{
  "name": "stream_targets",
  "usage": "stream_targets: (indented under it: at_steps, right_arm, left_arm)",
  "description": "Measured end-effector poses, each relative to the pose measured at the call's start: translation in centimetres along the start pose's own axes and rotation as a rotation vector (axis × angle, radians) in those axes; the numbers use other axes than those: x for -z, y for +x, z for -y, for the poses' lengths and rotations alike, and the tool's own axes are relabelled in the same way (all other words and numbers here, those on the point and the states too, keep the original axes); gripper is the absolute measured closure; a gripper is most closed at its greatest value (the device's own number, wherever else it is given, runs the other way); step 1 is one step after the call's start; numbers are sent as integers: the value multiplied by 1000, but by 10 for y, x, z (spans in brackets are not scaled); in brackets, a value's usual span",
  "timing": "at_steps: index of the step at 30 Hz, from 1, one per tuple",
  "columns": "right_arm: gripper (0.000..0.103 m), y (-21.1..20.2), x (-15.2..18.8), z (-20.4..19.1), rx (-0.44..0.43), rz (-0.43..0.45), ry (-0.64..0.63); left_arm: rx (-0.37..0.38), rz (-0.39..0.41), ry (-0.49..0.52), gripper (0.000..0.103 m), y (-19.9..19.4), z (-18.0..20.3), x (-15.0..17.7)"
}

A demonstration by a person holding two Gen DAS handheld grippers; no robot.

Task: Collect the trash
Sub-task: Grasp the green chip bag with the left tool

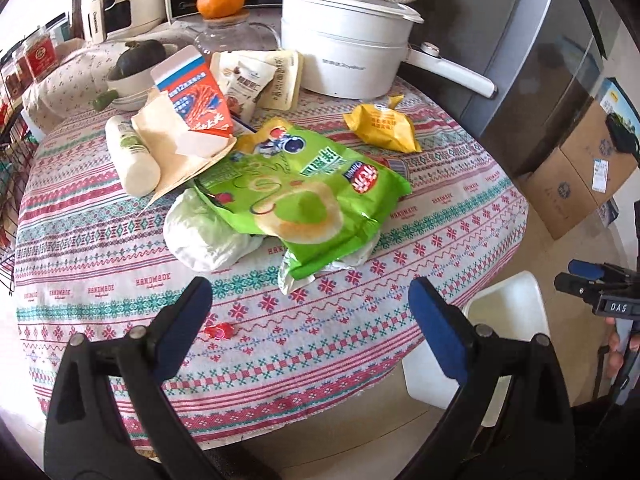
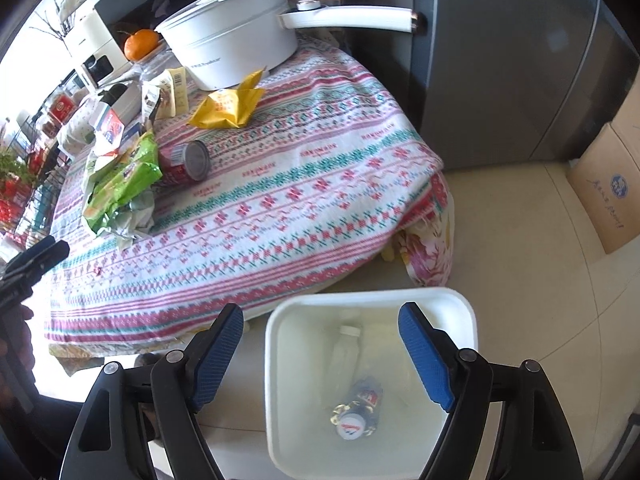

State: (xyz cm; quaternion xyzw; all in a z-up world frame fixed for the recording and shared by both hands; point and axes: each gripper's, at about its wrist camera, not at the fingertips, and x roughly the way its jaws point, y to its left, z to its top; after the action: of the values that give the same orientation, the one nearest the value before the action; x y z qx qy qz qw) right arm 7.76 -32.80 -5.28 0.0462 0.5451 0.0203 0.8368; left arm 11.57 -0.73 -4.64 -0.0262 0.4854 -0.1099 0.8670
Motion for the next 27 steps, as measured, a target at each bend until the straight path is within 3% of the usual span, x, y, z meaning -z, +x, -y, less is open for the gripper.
stream_targets:
  at_steps: [6,10,14,19,21,23,27]
  right_arm:
    - [21,9,-16,-26,-9,-7,-35]
    - [21,16,-26,-41,-15,-15,-56]
    - [21,22,-33,-51,-15,-19,-68]
    - [21,27,-39,-59,-17,-25,-74]
    - [21,28,-39,-61,-12,-25,-79]
    - [21,28,-39,-62,-7,-23,-83]
    - [21,27,-38,-62,-5,-19,-86]
  left_arm:
    - [116,-64,-197,11,19,-36,-11]
    - [203,-120,-314,17,43,-42,-16]
    - [242,-125,-422,21,63,-45,-25]
    - [222,-134,-488,45,83,-45,-31]
    - [237,-135,-510,65,85,-45,-31]
    - [244,-119,-497,76,81,-42,-33]
    - [251,-48,-427,86,61,-36,-40]
